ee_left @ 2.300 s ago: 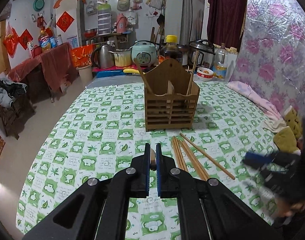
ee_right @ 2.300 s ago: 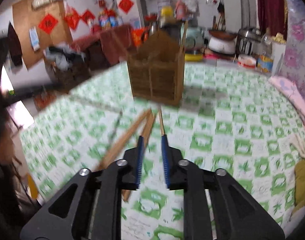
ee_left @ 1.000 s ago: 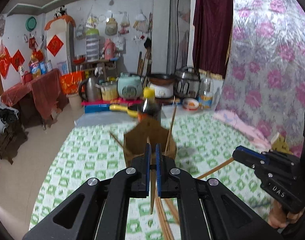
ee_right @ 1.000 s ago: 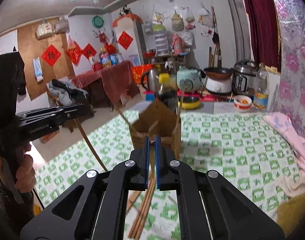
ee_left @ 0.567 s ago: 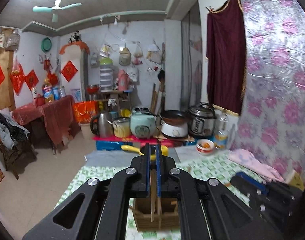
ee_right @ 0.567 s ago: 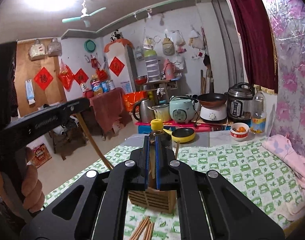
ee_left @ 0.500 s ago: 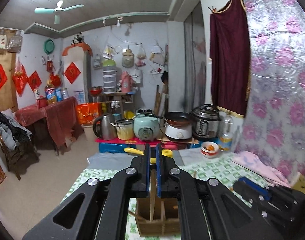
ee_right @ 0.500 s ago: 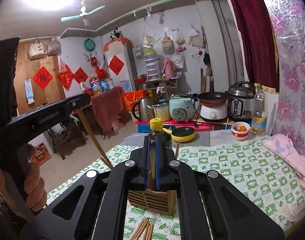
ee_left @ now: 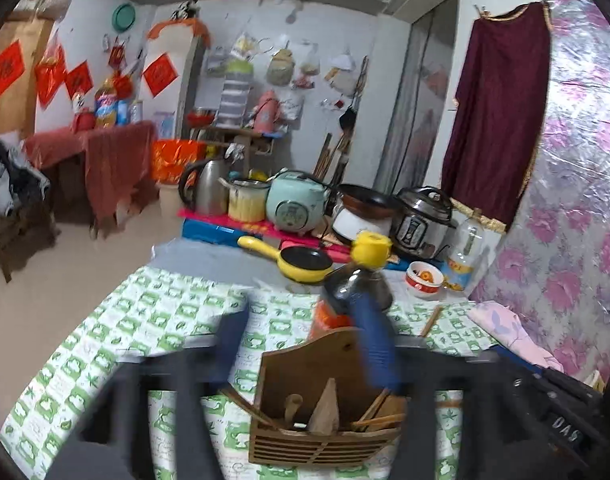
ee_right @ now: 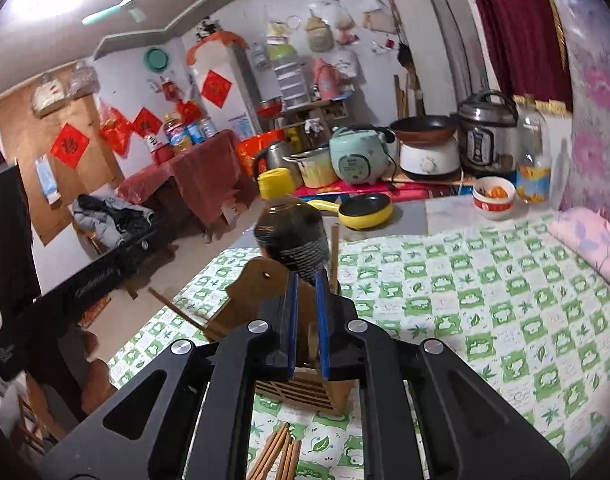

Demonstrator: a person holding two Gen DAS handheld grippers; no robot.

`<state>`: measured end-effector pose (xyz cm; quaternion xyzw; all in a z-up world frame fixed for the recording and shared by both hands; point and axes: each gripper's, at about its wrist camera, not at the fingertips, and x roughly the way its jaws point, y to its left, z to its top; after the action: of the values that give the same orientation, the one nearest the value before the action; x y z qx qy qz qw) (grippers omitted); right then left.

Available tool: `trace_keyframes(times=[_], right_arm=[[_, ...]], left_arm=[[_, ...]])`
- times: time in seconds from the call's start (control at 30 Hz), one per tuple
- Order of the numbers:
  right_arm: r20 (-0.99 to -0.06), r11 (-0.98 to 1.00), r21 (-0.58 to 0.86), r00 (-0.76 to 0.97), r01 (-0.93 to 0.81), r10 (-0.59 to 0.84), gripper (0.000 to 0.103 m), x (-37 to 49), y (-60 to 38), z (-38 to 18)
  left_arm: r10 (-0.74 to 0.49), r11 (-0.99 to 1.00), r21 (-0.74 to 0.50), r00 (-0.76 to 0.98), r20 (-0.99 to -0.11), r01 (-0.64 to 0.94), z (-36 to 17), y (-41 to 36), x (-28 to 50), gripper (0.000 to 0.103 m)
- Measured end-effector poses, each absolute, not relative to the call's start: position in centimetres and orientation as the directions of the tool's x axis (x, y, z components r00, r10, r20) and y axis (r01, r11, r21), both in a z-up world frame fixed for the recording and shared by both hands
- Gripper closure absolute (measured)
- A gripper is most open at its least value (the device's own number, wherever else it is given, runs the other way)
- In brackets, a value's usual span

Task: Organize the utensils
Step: 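Lift both chopsticks to the wooden holder and open both tools to release them, then move both open tools back down to the remaining chopsticks on the cloth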

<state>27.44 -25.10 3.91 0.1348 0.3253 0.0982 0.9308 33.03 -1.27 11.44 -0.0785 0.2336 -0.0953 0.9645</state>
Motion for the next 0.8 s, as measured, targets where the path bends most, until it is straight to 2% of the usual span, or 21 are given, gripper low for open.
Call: trace_keyframes(times=[0.1, 0.2, 0.23, 0.43, 0.57, 0.67, 0.8], right_arm=[[-0.567, 0.946, 0.311, 0.782, -0.088, 0.259, 0.090, 27.1, -25.2, 4.2], [-0.559, 0.948, 0.306, 0.788, -0.091, 0.257, 0.084, 26.6, -25.0, 4.6], [-0.558, 0.949, 0.301, 0.790, -0.094, 0.256, 0.081, 26.4, -24.8, 4.7], [-0.535, 0.957, 0.271, 0.809, -0.106, 0.241, 0.064, 25.3, -24.0, 5.7], [-0.517, 0.966, 0.244, 0.831, -0.088, 0.206, 0.043, 24.6, -23.9, 6.3], [-0.510, 0.967, 0.246, 0.838, -0.071, 0.192, 0.031, 24.1, -24.1, 6.6], [-0.508, 0.959, 0.278, 0.838, -0.059, 0.199, 0.023, 23.1, -24.7, 7.0]], left_arm=[[-0.256, 0.956, -0.244, 0.864, -0.434, 0.161, 11.7, 0.0, 32.9, 0.037], [-0.245, 0.957, -0.249, 0.874, -0.419, 0.149, 12.0, 0.7, 32.1, 0.021], [-0.229, 0.961, -0.242, 0.881, -0.413, 0.136, 12.2, 0.7, 31.9, 0.016], [-0.170, 0.978, -0.180, 0.898, -0.406, 0.104, 12.9, -0.4, 30.9, 0.006], [-0.138, 0.987, -0.134, 0.903, -0.406, 0.090, 13.0, -0.9, 30.5, 0.006], [-0.122, 0.990, -0.111, 0.901, -0.417, 0.083, 12.8, -1.1, 30.4, 0.006], [-0.127, 0.989, -0.120, 0.887, -0.444, 0.082, 12.2, -0.9, 30.0, 0.006]])
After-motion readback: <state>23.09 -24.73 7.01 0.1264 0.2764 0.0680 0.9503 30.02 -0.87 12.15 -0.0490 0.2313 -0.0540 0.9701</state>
